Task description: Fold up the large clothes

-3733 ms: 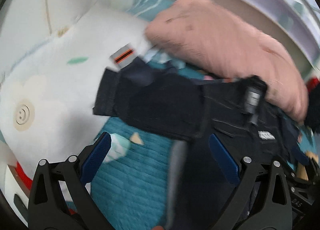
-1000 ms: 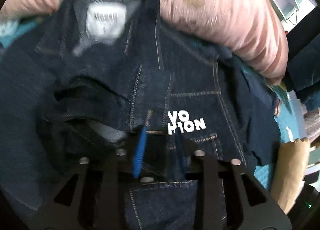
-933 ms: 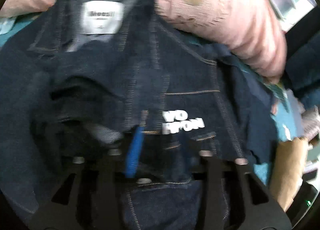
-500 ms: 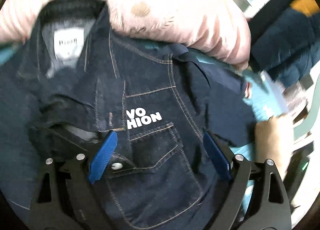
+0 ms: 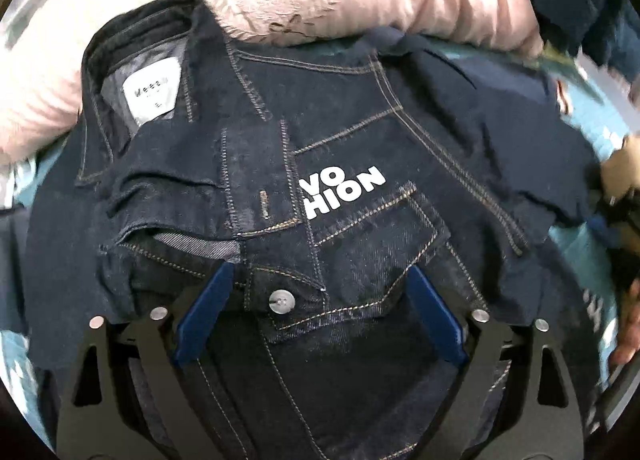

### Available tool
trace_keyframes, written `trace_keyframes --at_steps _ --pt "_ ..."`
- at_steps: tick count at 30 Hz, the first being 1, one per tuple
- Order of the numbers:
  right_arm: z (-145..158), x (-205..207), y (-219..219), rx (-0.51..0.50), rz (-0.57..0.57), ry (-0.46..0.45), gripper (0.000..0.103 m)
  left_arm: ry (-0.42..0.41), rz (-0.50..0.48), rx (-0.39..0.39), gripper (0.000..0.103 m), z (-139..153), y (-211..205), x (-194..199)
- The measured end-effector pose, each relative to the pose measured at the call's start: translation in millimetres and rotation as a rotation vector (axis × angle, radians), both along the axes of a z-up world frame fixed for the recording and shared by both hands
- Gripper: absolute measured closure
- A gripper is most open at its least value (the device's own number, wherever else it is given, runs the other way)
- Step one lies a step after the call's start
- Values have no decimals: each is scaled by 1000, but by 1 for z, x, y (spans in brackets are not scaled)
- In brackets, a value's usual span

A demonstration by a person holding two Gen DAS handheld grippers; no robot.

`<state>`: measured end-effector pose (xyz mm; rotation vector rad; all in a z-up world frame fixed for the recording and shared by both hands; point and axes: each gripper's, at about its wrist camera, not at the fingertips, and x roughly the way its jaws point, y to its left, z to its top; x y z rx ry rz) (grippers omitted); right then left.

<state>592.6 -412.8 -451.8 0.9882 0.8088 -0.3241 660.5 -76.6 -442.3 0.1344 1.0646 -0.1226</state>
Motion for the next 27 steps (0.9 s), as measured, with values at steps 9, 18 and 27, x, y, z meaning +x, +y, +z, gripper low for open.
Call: trace_keyframes --at_steps 9,18,27 --pt "-5 17 3 -42 1 -80 69 -51 -72 -114 20 14 -11 -4" --pt "2 18 -7 -35 14 -158 93 12 -182 -294 79 10 -42 19" --pt "40 22 10 -70 74 -238 96 146 -173 -373 97 -27 -42 42"
